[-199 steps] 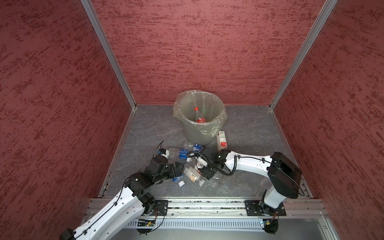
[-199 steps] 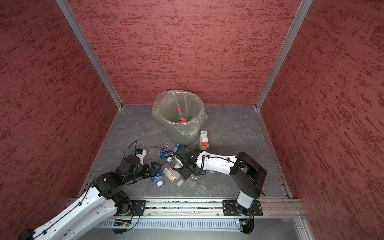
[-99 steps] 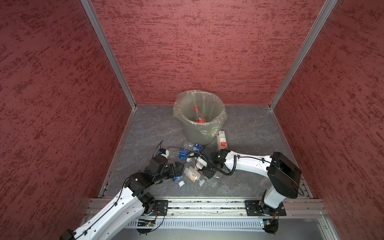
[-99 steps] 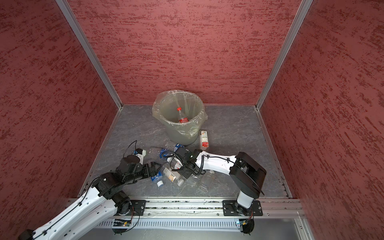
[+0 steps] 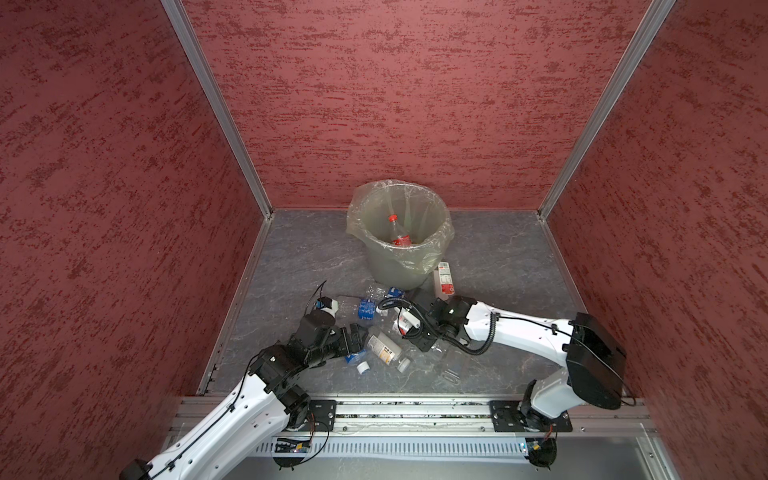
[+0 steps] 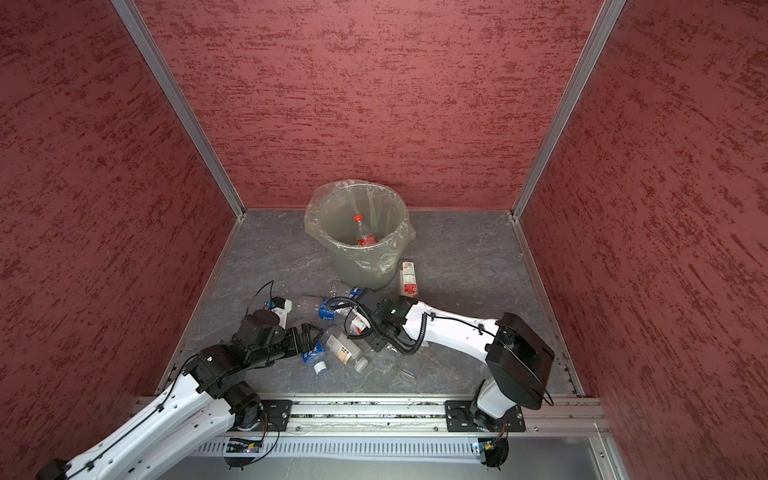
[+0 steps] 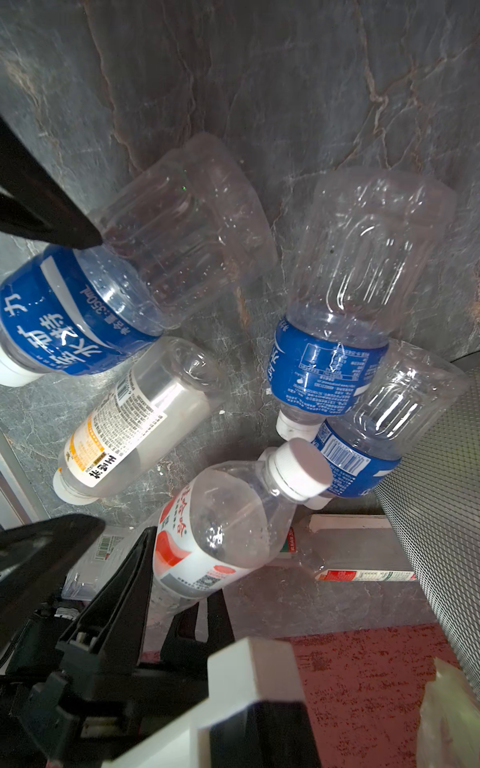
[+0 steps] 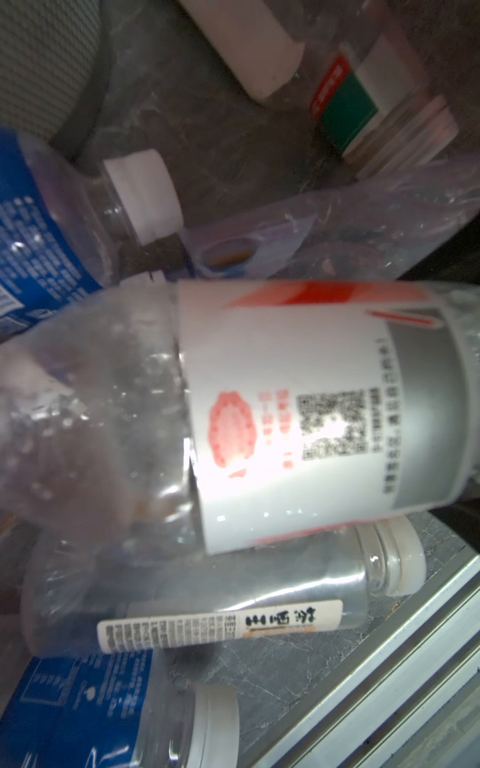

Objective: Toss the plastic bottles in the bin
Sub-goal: 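Close the right gripper on the white-and-red labelled bottle and lift it, then carry the white-and-red labelled bottle over the bin with the right gripper and release it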

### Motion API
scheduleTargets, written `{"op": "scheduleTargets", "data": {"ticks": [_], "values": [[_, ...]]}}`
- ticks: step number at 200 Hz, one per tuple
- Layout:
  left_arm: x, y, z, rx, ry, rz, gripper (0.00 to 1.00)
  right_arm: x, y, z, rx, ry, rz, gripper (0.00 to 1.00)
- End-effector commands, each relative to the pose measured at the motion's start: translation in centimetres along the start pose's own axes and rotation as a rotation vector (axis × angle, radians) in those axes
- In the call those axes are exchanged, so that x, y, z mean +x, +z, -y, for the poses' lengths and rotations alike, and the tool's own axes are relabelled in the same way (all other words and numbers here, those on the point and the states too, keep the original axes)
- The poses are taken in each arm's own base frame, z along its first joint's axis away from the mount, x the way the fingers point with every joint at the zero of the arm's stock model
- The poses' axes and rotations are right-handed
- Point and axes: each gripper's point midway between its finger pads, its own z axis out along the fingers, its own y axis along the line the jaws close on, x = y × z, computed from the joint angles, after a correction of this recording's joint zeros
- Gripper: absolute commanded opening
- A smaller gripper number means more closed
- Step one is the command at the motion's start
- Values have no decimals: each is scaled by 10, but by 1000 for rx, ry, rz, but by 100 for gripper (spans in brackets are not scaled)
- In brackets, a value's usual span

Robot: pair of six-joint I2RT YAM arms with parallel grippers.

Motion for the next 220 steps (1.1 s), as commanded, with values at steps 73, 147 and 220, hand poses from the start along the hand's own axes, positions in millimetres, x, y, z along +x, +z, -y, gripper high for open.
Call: {"op": "scheduleTargets", "data": {"ticks": [73,147,220], "values": [[-5,1,10,32,19,3,100,-27,-75,-4,-35,50,278,50],[-9,2,31,104,76,6,100,-31,-137,10,-17,122,529,46],[-10,6,58,164,142,-2,100,-23,-179,32,39,217,689,45]]}}
